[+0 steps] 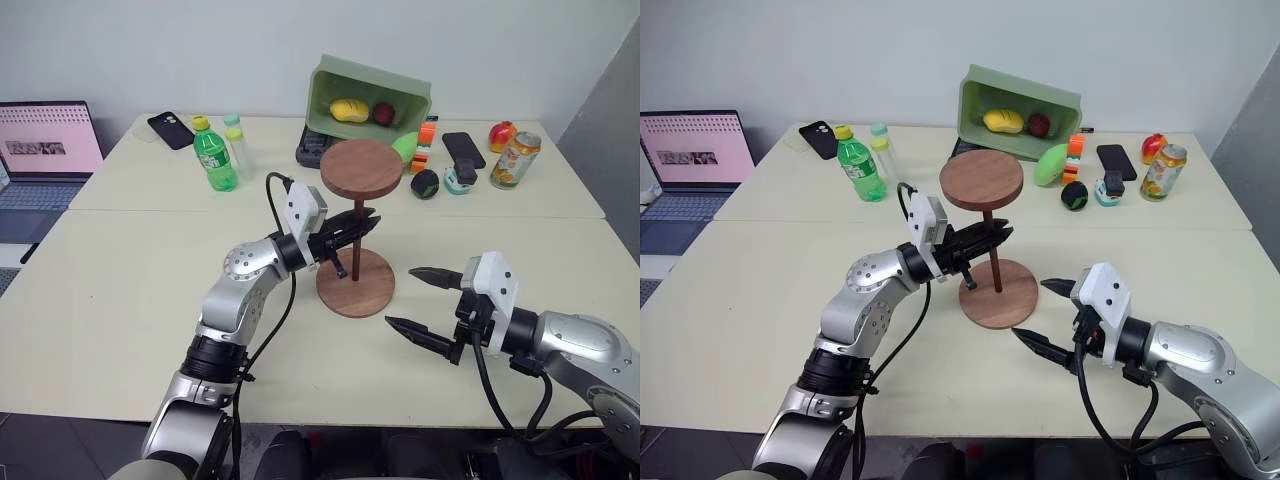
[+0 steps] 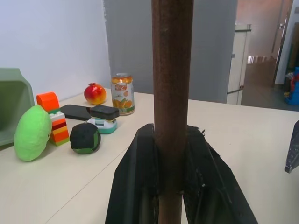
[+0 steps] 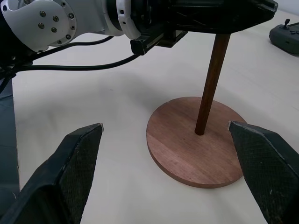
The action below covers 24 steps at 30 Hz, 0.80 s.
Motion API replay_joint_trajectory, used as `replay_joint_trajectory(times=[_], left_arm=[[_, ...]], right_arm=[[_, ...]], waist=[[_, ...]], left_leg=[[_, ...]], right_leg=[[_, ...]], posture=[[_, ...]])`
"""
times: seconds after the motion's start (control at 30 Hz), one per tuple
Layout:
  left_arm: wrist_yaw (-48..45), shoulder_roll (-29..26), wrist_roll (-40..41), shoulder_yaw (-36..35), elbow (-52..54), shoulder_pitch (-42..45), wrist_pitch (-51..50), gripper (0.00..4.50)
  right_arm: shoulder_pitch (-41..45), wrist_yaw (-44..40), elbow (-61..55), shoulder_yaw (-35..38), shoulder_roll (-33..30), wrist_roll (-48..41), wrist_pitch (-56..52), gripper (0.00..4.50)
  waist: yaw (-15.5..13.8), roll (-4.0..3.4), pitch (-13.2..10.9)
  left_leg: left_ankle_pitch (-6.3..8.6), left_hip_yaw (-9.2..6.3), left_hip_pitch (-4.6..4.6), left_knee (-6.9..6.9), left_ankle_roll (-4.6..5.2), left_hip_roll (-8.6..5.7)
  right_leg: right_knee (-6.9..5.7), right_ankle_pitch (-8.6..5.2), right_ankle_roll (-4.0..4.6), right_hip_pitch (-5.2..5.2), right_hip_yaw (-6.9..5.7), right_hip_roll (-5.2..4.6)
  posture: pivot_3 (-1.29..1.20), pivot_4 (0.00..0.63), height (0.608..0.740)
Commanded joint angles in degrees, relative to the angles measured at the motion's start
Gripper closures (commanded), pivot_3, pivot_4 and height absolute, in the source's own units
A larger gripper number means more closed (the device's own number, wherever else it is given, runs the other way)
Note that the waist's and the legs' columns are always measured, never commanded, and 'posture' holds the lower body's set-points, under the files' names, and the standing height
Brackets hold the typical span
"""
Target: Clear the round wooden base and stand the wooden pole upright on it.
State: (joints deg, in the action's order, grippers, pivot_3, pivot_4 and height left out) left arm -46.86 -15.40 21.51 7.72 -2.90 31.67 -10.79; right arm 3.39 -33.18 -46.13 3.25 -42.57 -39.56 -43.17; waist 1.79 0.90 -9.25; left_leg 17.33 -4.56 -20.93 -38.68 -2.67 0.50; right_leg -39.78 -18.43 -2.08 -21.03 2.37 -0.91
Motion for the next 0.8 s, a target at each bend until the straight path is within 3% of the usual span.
replay_joint_trajectory(times=[0.03, 0.43, 0.8], left_arm=[[1.27, -2.48, -5.32, 1.74, -4.76, -3.05, -1.50, 4.22], [3.01, -2.69, -4.12, 1.39, -4.80, -4.36, -2.64, 4.22], [2.67, -3.69, -5.65, 2.80, -4.63, -4.28, -2.44, 4.22]], right_arm=[[-0.06, 0.03, -1.79, 0.76, 0.01, -0.56, 0.58, 0.00], [0.51, -0.08, -1.44, 0.07, 0.15, -0.19, 0.67, 0.00], [0.78, 0.07, -1.52, 0.10, 0.19, -0.23, 0.53, 0.00]], waist=[[0.00, 0.00, 0.03], [0.03, 0.01, 0.23], [0.05, 0.01, 0.25]], left_leg=[[0.00, 0.00, 0.00, 0.00, 0.00, 0.00], [0.00, 0.01, 0.10, 0.17, 0.00, 0.02], [0.00, -0.05, 0.77, 0.72, 0.00, 0.05]], right_leg=[[0.00, 0.00, 0.00, 0.00, 0.00, 0.00], [0.13, 0.00, 0.00, 0.07, 0.02, 0.01], [0.79, 0.01, 0.01, 0.81, 0.00, 0.09]], posture=[[0.00, 0.150, 0.740], [0.00, 0.150, 0.740], [0.00, 0.150, 0.740]])
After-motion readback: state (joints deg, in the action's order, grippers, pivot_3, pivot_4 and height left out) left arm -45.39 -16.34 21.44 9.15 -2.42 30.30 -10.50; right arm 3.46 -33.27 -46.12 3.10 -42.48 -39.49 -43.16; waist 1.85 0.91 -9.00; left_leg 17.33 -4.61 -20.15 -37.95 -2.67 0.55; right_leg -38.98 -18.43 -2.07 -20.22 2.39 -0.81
